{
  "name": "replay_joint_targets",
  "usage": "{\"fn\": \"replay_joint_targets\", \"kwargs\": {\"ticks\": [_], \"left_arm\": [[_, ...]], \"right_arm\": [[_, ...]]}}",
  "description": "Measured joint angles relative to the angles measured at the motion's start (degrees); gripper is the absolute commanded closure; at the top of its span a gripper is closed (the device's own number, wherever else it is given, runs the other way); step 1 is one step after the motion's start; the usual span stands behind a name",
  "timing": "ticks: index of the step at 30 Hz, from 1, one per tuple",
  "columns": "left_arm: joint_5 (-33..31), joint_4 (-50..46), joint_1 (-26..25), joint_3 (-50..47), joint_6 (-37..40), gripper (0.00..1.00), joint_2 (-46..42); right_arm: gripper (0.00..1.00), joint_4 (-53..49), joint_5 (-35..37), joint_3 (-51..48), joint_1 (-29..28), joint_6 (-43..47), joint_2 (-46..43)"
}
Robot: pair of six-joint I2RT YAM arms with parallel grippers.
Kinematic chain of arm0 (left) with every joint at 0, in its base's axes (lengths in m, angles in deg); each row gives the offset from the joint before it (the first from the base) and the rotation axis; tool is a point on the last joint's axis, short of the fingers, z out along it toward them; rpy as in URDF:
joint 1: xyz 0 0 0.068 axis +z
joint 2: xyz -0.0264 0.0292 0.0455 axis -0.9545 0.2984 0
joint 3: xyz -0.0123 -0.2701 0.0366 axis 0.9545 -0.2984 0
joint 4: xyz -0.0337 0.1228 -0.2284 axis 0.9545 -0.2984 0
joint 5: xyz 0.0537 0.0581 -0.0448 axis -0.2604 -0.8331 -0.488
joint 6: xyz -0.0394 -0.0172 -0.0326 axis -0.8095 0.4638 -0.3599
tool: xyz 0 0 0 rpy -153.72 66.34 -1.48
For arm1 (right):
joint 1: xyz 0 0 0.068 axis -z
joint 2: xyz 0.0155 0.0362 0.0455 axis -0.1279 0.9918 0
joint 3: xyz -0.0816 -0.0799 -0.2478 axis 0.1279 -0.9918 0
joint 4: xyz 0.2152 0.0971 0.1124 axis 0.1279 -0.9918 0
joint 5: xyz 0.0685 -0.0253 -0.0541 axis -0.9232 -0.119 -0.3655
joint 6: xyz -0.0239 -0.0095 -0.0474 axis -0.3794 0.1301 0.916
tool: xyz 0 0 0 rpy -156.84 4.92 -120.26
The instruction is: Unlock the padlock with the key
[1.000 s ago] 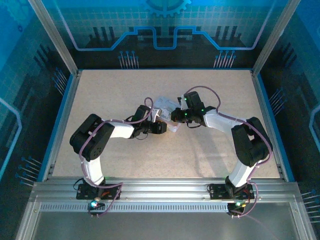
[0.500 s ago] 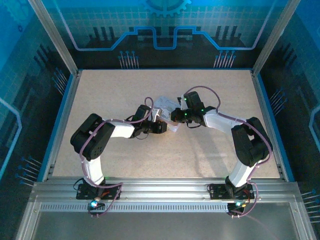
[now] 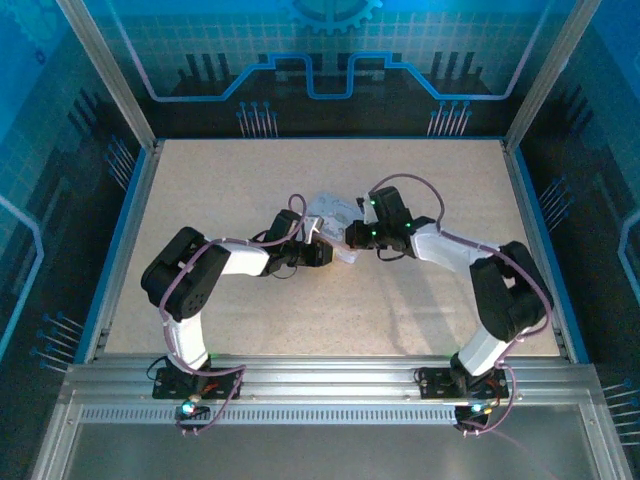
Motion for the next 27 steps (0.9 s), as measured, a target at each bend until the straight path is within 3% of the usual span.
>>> {"fn": "replay_joint_targets", "kwargs": {"ticks": [12, 27], "left_arm": [[0.02, -2.16, -1.88, 0.0, -2.38, 0.7, -3.15], [-0.09, -4.5, -3.08, 0.0, -2.54, 0.69, -5.42]], "right_arm": [[1.0, 0.61, 1.7, -14.86, -0.81, 8.37, -15.21], [1.0, 1.11, 3.89, -13.38, -1.07, 14.62, -11.85]]}}
